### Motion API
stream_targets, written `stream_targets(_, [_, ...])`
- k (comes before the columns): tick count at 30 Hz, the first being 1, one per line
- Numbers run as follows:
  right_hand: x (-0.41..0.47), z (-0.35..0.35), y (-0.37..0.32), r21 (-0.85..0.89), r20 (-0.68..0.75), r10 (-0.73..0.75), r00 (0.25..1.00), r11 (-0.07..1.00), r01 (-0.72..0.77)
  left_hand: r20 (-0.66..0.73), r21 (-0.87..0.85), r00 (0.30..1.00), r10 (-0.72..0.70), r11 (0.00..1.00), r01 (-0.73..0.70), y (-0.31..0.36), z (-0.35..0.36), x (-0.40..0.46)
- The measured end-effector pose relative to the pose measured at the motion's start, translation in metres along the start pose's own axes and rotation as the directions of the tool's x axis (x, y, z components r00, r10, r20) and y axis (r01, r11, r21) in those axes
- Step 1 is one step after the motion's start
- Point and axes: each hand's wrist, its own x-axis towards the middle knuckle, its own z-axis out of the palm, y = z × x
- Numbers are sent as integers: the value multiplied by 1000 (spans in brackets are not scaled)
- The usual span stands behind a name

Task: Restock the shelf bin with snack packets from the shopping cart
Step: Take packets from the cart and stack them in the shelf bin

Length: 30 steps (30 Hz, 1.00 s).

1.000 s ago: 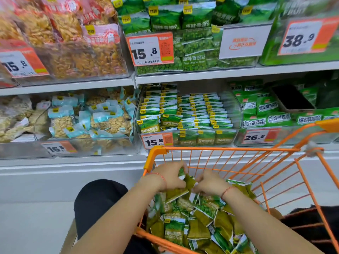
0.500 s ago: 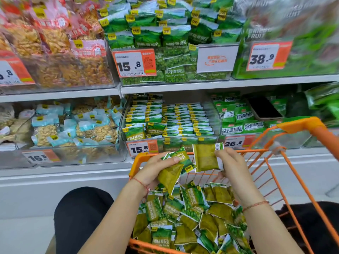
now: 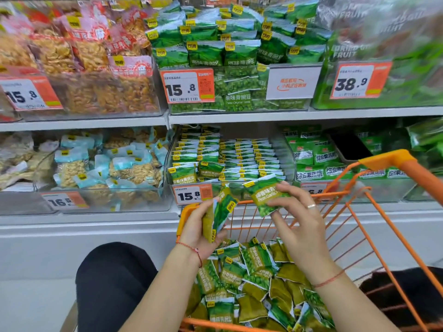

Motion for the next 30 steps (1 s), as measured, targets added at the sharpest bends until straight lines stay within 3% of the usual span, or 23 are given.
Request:
stream_targets(3, [-4,5,-1,-8,39,-58,998,998,59,28,-151,1000,-13,988,17,0,-4,-1])
stream_targets(7, [-9,8,-1,-14,126,-59,990,998,62,5,-175,1000,14,985,-12,-1,-5,-1])
stream_targets(13, [-16,15,-4,-49,258,9,966,999,3,-10,-12,999,50,999,-51,-2,3,-12])
stream_targets(16, [-18,16,-8,7,309,135,941,989,-145,-34,67,996,88,994,-85,-3,5,-13])
stream_targets(19, [-16,19,-14,150,348,366,863,887,-437,-71,116,996,55,992,-47,-5,4,-10])
stream_targets(21, [-14,22,-15,148,341,474,812,826,-544,-99,171,993,57,985,-39,-7,5,-8])
stream_targets(24, [-13,26,-11,204,436,594,676,666,-718,-142,155,988,57,987,-34,-7,8,-8])
stream_targets(27, [-7,26,-6,277,446,689,571,500,-820,-228,49,973,48,998,-37,-4,4,-6])
stream_targets(30, [-5,24,3,352,402,739,541,421,-836,-244,49,969,46,998,-35,-5,0,-5])
